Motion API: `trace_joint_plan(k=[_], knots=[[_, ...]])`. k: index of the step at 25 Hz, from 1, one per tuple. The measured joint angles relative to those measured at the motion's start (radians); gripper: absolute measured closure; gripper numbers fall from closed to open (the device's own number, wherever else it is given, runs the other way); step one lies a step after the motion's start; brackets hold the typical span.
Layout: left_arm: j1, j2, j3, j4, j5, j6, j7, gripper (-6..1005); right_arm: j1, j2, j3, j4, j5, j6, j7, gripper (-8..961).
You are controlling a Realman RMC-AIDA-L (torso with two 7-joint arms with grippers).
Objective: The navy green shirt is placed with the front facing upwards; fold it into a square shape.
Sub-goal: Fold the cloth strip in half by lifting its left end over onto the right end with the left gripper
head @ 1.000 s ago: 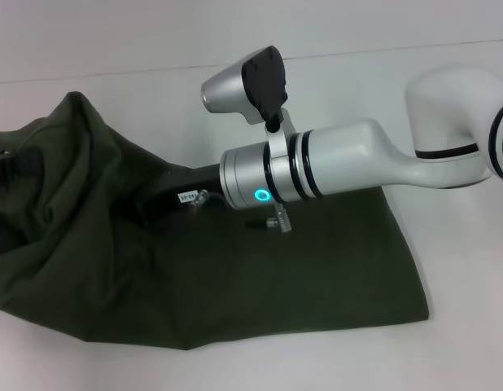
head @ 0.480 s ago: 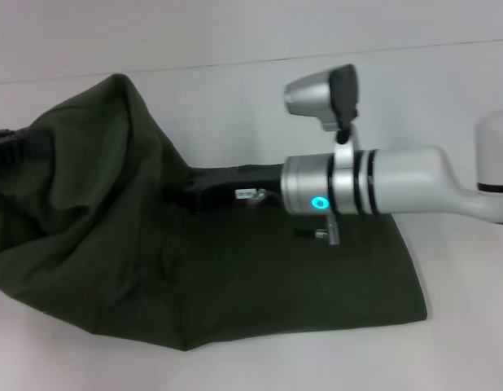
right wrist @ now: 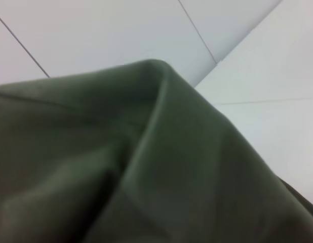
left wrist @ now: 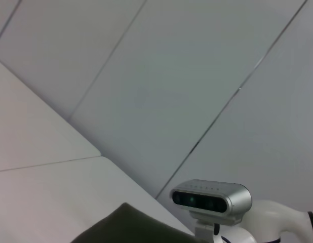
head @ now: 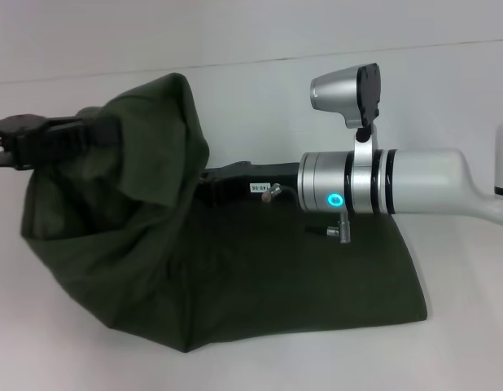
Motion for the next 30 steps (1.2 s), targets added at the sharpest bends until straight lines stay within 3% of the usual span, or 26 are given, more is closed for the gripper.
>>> trace_joint_plan(k=[6, 16, 22, 30], knots=[[-0.032, -0.014, 0.012, -0.069, -0.025, -0.016, 0.006, 930, 0.007, 0.002, 0.0, 0.0, 0.0, -0.003, 0.0, 893], [-0.044, -0.043, 0.117, -0.125, -0.102, -0.086, 0.004, 920, -0.012, -0.001, 0.004, -0.001, 0.0, -0.032, 0.004, 889], [-0.047, -0.06, 0.138, -0.145, -0.122, -0.121, 0.009, 913, -0.065, -0.002, 0.029, -0.048, 0.0, -0.08, 0.011, 887], [-0.054, -0.062, 0.216, -0.218, -0.179, -0.185, 0.035, 905, -0.134, -0.007, 0.036, -0.124, 0.0, -0.142, 0.052, 884]])
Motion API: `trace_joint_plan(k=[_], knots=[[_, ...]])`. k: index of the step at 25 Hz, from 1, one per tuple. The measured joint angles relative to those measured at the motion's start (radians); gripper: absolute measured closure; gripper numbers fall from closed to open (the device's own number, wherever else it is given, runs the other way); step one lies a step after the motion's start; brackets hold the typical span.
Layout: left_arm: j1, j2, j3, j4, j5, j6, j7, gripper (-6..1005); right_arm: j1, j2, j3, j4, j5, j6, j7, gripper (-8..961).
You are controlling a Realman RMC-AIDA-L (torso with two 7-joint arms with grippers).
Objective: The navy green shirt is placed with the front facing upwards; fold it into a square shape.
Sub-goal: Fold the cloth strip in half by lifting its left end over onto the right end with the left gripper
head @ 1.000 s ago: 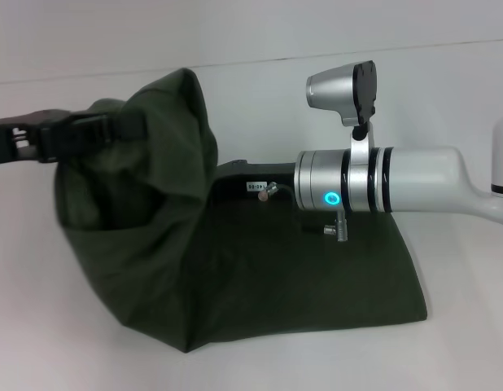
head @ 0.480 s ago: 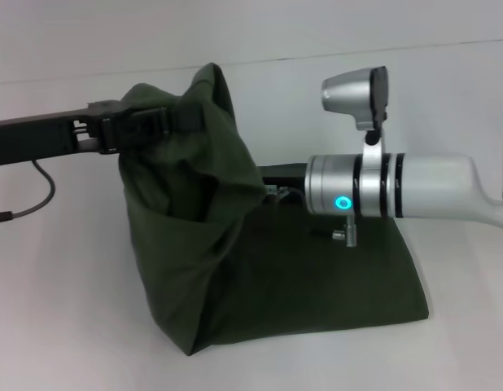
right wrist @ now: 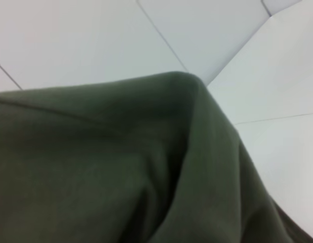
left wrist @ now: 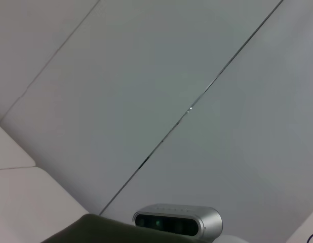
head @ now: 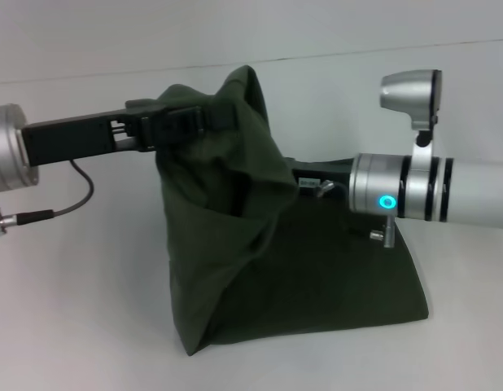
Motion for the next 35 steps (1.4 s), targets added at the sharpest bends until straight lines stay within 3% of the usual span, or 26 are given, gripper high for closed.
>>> trace_joint_plan(k=[15, 24, 35], knots=[[-0.015, -0.005, 0.159, -0.109, -0.116, -0.142, 0.058, 888, -0.062, -0.004, 0.002, -0.094, 0.0, -0.07, 0.041, 878], [-0.04, -0.008, 0.182, -0.216, -0.152, -0.208, 0.126, 879, -0.099, -0.006, 0.018, -0.123, 0.003, -0.058, 0.053, 874], [-0.096, -0.013, 0.195, -0.384, -0.167, -0.281, 0.254, 867, -0.225, -0.008, 0.031, -0.227, 0.173, -0.093, 0.054, 870]])
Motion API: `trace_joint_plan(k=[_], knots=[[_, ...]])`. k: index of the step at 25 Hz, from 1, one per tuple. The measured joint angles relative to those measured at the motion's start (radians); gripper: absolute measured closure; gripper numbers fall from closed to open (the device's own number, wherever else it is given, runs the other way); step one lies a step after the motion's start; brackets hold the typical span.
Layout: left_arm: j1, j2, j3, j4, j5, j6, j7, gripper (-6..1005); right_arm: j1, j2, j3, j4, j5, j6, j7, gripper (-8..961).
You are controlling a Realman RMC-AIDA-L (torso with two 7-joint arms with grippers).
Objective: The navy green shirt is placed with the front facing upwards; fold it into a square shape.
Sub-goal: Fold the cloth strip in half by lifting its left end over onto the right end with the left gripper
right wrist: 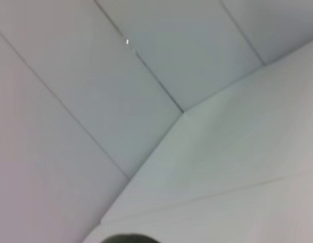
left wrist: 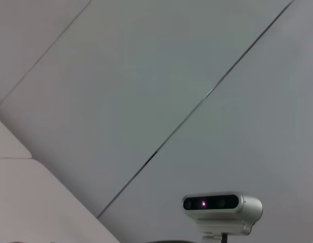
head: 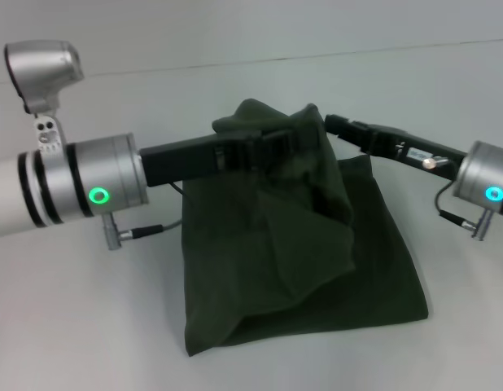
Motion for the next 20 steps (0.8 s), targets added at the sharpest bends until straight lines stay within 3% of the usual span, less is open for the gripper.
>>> trace_joint_plan(k=[4, 10, 15, 20], knots=[[-0.028, -0.001, 0.009, -0.07, -0.027, -0.019, 0.048, 863, -0.033, -0.001, 0.0, -0.017, 0.056, -0.03, 0.0, 868], [-0.061, -0.001, 0.008, -0.206, -0.089, -0.073, 0.135, 856, -0.06, -0.002, 0.0, -0.027, 0.122, -0.059, -0.004, 636], [-0.058, -0.001, 0.007, -0.226, -0.113, -0.07, 0.163, 814, -0.059, -0.003, 0.0, -0.028, 0.125, -0.065, -0.004, 419], [-0.049, -0.001, 0.004, -0.23, -0.121, -0.065, 0.167, 717, -0.055, -0.003, 0.0, -0.028, 0.126, -0.073, -0.006, 428]])
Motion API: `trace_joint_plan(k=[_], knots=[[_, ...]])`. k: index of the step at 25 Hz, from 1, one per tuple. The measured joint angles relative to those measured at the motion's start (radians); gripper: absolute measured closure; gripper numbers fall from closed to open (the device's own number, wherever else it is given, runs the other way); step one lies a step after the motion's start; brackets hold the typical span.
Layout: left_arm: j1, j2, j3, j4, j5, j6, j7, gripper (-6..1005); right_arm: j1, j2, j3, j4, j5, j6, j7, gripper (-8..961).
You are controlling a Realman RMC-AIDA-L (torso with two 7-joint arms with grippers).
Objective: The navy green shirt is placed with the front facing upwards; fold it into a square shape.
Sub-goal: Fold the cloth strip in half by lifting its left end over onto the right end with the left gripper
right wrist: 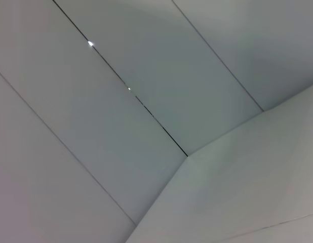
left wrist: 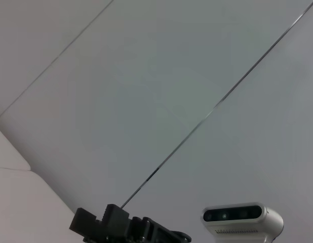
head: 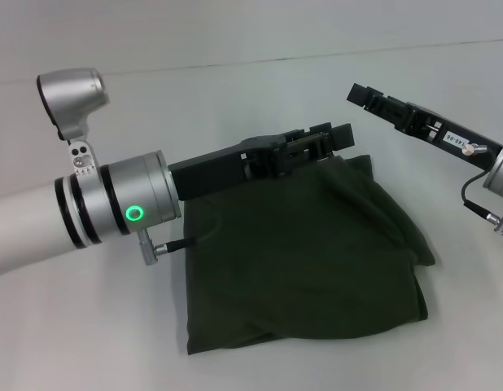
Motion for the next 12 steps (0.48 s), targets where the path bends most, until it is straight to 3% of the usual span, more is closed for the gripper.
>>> trace_joint_plan(k=[4, 9, 12], knots=[[0.019, 0.0, -0.002, 0.016, -0.007, 0.017, 0.0, 640, -0.001, -0.001, -0.005, -0.008, 0.0, -0.022, -0.002, 427], [0.073, 0.005, 0.003, 0.093, -0.011, 0.049, 0.0, 392, -0.004, -0.003, -0.045, -0.038, -0.008, -0.107, -0.007, 416], [0.127, 0.008, 0.004, 0.182, -0.007, 0.094, -0.004, 164, -0.002, 0.002, -0.078, -0.052, -0.008, -0.153, -0.007, 406]])
